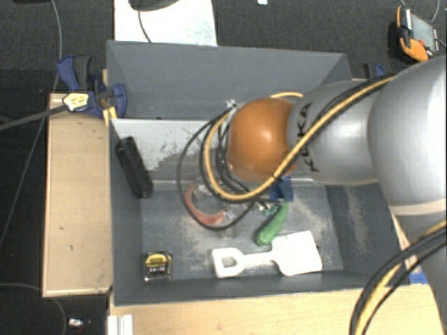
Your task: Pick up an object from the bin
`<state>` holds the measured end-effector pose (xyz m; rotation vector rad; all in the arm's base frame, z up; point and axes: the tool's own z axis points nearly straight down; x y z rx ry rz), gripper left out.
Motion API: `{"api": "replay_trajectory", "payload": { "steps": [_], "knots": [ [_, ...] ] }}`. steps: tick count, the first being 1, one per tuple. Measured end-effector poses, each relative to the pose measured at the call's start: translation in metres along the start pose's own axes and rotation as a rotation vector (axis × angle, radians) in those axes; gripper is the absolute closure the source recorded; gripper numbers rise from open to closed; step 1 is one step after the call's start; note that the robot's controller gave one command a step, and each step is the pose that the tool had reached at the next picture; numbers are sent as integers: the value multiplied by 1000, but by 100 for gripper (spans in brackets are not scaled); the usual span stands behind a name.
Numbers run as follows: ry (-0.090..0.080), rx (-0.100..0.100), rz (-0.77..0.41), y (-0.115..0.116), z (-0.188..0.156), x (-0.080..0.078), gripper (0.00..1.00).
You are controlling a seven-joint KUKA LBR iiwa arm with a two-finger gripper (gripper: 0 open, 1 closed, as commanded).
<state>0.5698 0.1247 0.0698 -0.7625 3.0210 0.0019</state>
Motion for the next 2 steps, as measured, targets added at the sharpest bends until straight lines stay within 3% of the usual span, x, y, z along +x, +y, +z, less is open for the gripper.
{"api": "replay_trajectory", "payload": {
  "steps": [1, 2],
  "knots": [
    [21, -3, 431, 15, 0, 1, 100],
    [21, -2, 431, 15, 0, 1, 100]
  ]
}}
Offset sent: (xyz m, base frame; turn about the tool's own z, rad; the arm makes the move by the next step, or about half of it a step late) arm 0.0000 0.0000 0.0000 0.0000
